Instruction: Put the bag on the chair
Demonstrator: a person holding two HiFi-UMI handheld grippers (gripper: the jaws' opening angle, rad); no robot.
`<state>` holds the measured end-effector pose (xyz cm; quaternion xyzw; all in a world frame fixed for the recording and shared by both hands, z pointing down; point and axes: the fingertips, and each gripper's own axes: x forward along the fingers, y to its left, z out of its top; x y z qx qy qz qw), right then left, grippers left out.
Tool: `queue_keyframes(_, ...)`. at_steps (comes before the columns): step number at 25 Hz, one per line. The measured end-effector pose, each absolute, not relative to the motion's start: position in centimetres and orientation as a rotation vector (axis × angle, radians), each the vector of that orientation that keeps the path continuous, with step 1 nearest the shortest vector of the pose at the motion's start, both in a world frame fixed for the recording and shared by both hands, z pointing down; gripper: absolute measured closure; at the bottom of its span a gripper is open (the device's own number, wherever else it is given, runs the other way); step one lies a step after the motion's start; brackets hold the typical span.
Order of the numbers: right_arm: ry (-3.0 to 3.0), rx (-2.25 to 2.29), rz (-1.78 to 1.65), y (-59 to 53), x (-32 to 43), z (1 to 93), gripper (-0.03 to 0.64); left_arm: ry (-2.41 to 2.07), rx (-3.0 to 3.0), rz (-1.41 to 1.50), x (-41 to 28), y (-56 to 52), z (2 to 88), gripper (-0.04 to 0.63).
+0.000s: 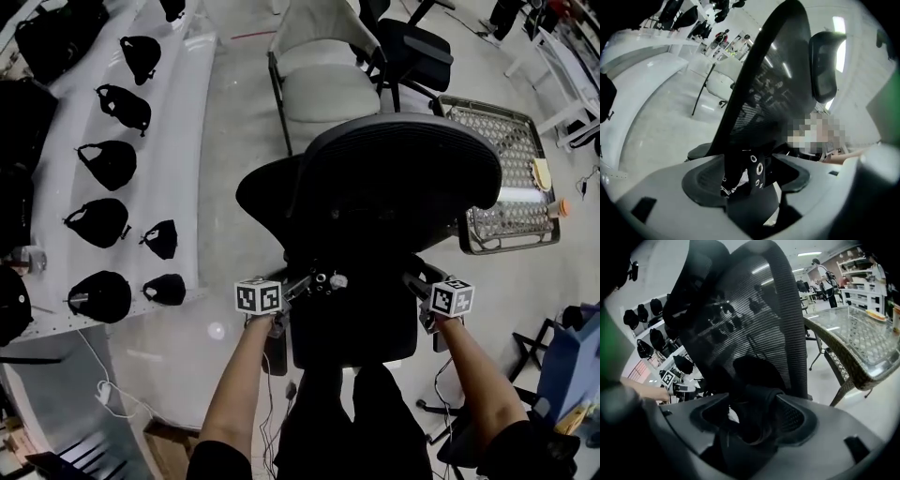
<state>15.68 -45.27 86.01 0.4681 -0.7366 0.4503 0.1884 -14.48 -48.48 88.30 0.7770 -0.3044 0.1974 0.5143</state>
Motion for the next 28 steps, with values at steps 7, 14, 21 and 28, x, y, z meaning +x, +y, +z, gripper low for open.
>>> queue_keyframes(7, -2.084, 1.339, 1.222, -43.4, 17.0, 82.4, 0.308, -0.844, 1.867, 0.398, -16.1, -44.1, 84.0, 0.305)
queue_keyframes(14, -2.211, 1.267, 1.132, -39.1, 15.0, 75.5, 0.310, -0.867, 1.885, 0.327, -14.6, -37.1, 79.2, 0.305)
queue_keyframes(21, -2.349, 1.230, 1.051, -32.0, 15.9, 68.5, 0.310, -1.045, 2.038, 0.215, -13.3, -29.7, 70.5, 0.305)
queue_keyframes(28, -2.442, 1.205, 0.990, -26.0, 19.9, 63.4, 0.310, -1.197, 2.098, 0.031, -11.0, -21.5, 62.1, 0.307)
